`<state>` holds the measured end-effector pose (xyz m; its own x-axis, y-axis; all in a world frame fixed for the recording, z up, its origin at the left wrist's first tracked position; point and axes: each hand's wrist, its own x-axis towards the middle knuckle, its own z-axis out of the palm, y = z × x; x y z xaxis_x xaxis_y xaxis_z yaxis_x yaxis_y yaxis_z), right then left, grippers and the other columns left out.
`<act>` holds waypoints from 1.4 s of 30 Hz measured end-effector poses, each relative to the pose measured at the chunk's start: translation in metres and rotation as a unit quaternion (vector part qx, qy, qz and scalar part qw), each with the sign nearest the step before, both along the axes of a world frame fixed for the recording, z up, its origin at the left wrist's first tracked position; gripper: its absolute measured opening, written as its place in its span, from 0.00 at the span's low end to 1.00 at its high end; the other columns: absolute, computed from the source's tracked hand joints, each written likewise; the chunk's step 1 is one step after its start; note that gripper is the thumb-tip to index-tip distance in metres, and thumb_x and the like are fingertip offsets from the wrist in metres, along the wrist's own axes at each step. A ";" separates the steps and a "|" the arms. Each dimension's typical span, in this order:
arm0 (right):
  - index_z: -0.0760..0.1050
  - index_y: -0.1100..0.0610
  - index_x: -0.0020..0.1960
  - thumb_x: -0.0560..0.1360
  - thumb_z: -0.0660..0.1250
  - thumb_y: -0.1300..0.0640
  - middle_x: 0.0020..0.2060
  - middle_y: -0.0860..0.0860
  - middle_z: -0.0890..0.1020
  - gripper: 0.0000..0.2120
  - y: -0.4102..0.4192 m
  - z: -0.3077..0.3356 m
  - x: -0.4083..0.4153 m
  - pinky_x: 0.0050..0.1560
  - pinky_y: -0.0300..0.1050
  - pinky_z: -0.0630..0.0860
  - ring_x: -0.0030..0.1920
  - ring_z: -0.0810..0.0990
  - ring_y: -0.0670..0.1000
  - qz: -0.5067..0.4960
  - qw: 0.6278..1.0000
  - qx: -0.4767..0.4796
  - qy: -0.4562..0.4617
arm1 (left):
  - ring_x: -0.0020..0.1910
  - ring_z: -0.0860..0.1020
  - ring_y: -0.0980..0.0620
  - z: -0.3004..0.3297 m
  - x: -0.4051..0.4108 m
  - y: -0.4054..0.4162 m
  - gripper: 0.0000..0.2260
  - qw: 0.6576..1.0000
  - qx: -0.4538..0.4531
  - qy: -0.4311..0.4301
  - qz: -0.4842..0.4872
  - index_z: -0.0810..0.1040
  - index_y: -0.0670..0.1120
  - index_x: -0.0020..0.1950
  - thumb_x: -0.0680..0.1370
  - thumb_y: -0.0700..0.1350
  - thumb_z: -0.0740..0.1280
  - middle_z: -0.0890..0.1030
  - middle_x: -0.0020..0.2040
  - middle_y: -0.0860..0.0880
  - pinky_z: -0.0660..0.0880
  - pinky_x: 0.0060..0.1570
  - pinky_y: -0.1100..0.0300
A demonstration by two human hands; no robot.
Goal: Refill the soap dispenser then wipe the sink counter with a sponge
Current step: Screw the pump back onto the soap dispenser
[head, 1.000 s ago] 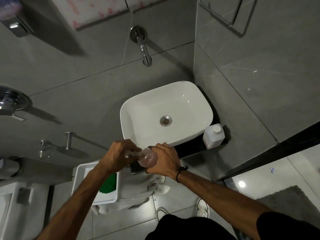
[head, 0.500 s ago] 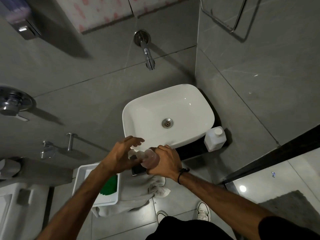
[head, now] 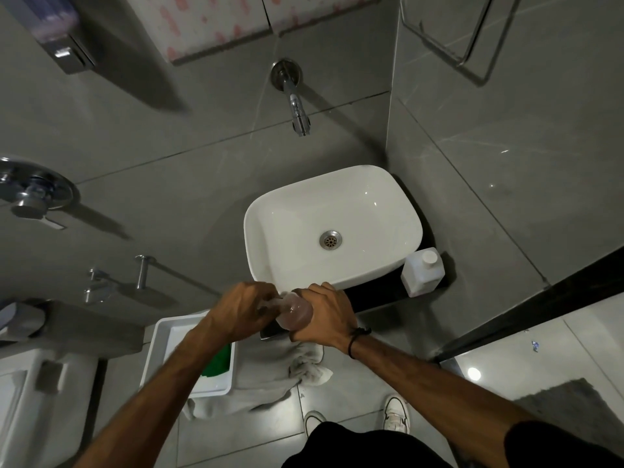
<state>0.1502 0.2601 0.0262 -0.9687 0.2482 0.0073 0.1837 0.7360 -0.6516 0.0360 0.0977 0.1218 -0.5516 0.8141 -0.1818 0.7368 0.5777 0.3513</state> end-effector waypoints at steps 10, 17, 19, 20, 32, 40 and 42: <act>0.77 0.44 0.50 0.52 0.71 0.35 0.42 0.41 0.80 0.29 -0.005 0.001 0.004 0.42 0.43 0.74 0.44 0.75 0.46 0.006 1.000 0.005 0.007 | 0.39 0.83 0.46 -0.003 0.003 -0.006 0.11 0.998 0.038 -0.024 0.052 0.84 0.42 0.47 0.76 0.50 0.75 0.85 0.40 0.46 0.79 0.41 0.53; 0.79 0.45 0.57 0.52 0.72 0.33 0.53 0.42 0.82 0.36 -0.008 -0.006 0.005 0.53 0.45 0.76 0.55 0.77 0.46 0.013 1.000 -0.001 -0.017 | 0.44 0.83 0.47 0.002 0.008 0.000 0.17 0.995 0.066 -0.033 -0.060 0.84 0.41 0.54 0.66 0.33 0.76 0.84 0.47 0.46 0.80 0.46 0.54; 0.79 0.45 0.54 0.52 0.72 0.33 0.51 0.41 0.82 0.33 -0.008 -0.005 0.006 0.50 0.45 0.76 0.53 0.78 0.46 0.006 1.000 -0.004 -0.011 | 0.43 0.82 0.51 -0.001 0.007 -0.003 0.21 0.996 0.069 -0.049 -0.001 0.82 0.44 0.59 0.68 0.44 0.80 0.85 0.47 0.49 0.80 0.45 0.59; 0.78 0.45 0.51 0.52 0.73 0.34 0.48 0.40 0.81 0.30 -0.008 -0.005 0.006 0.48 0.45 0.75 0.51 0.78 0.46 0.001 1.000 -0.002 -0.008 | 0.40 0.81 0.53 -0.002 0.006 -0.004 0.18 0.996 0.065 -0.049 0.028 0.82 0.46 0.58 0.70 0.48 0.79 0.85 0.45 0.50 0.79 0.43 0.59; 0.79 0.48 0.58 0.52 0.72 0.33 0.47 0.43 0.81 0.37 -0.004 -0.004 0.000 0.49 0.46 0.75 0.51 0.78 0.49 0.011 1.000 -0.003 -0.021 | 0.43 0.84 0.49 -0.004 0.008 -0.005 0.14 0.993 0.112 -0.031 -0.036 0.85 0.42 0.48 0.66 0.29 0.75 0.85 0.47 0.47 0.79 0.44 0.63; 0.77 0.43 0.52 0.51 0.70 0.32 0.45 0.40 0.81 0.33 -0.006 -0.008 -0.003 0.44 0.45 0.76 0.45 0.76 0.46 -0.003 1.000 0.008 -0.008 | 0.38 0.81 0.51 -0.001 0.004 -0.006 0.11 0.991 0.127 -0.012 0.027 0.86 0.43 0.49 0.70 0.46 0.80 0.85 0.43 0.48 0.76 0.40 0.61; 0.78 0.44 0.54 0.51 0.70 0.32 0.46 0.40 0.81 0.33 -0.006 -0.008 -0.003 0.45 0.45 0.77 0.46 0.77 0.46 -0.006 1.000 0.006 -0.007 | 0.40 0.83 0.49 0.000 0.005 -0.004 0.11 0.991 0.129 -0.015 0.033 0.86 0.43 0.48 0.71 0.46 0.81 0.85 0.44 0.47 0.78 0.42 0.58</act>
